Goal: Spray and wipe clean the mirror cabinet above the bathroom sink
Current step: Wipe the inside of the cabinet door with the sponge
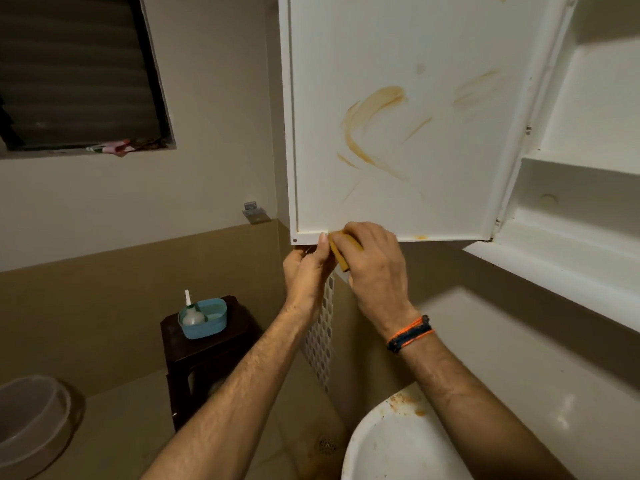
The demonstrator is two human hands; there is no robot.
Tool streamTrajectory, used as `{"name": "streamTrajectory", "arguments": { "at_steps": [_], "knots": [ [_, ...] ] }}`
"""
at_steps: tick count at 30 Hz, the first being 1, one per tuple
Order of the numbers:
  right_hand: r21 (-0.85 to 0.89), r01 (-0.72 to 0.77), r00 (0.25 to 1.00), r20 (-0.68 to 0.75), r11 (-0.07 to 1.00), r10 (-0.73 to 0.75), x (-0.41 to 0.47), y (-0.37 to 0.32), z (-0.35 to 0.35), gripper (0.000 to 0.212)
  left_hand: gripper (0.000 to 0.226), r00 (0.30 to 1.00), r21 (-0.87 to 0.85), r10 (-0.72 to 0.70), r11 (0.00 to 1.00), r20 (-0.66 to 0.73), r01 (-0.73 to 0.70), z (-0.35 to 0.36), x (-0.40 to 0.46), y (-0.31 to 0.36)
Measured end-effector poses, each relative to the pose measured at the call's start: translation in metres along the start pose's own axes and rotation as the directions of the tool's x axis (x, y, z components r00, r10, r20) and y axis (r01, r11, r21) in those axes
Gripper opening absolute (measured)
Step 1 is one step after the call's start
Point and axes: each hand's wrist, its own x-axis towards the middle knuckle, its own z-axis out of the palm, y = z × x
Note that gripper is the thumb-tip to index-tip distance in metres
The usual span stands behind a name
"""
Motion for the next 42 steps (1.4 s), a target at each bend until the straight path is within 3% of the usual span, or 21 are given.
{"name": "streamTrajectory", "arguments": {
  "at_steps": [6, 10, 14, 18, 21, 25, 27, 31, 36, 42],
  "knots": [
    [0.018, -0.012, 1.0, -0.012, 1.0, 0.013, -0.017, 0.026, -0.001, 0.027, 0.021, 0.997, 0.001, 0.004, 1.0, -0.075, -0.004, 0.01, 0.0, -0.005],
    [-0.049, -0.161, 0.987, -0.029, 0.986, 0.159, -0.033, 0.075, -0.016, 0.03, 0.02, 0.993, 0.01, 0.011, 1.0, -0.116, -0.01, 0.015, -0.003, -0.007],
    [-0.034, -0.263, 0.965, -0.034, 0.964, 0.262, -0.037, 0.094, -0.026, 0.021, 0.033, 0.996, 0.053, -0.023, 0.998, -0.092, 0.028, 0.025, -0.008, -0.013],
    [0.052, -0.143, 0.988, -0.048, 0.988, 0.145, -0.026, 0.063, -0.017, 0.02, 0.021, 0.997, 0.065, -0.055, 0.996, -0.049, 0.058, 0.05, -0.015, -0.026],
    [0.089, -0.106, 0.994, -0.011, 0.99, 0.107, -0.022, 0.053, -0.013, 0.018, 0.024, 0.995, 0.069, -0.038, 0.997, -0.093, 0.045, 0.063, -0.016, -0.033],
    [0.049, -0.108, 0.994, 0.02, 0.993, 0.107, -0.03, 0.078, -0.022, 0.035, 0.024, 0.989, 0.111, -0.014, 0.993, -0.149, 0.031, 0.064, -0.012, -0.038],
    [0.018, -0.17, 0.985, 0.017, 0.985, 0.17, -0.036, 0.1, -0.031, 0.039, 0.024, 0.988, 0.1, -0.005, 0.995, -0.156, 0.021, 0.063, -0.011, -0.041],
    [-0.011, -0.347, 0.937, 0.031, 0.938, 0.347, -0.044, 0.136, -0.049, 0.024, 0.021, 0.986, 0.063, 0.01, 0.998, -0.164, 0.0, 0.065, -0.008, -0.045],
    [0.041, -0.432, 0.901, -0.018, 0.901, 0.433, -0.04, 0.123, -0.045, 0.013, 0.019, 0.992, 0.082, -0.025, 0.996, -0.126, 0.035, 0.076, -0.008, -0.052],
    [0.069, -0.288, 0.957, 0.054, 0.955, 0.285, -0.036, 0.099, -0.037, 0.031, 0.016, 0.982, 0.129, 0.002, 0.991, -0.186, 0.023, 0.082, -0.009, -0.056]
  ]
}}
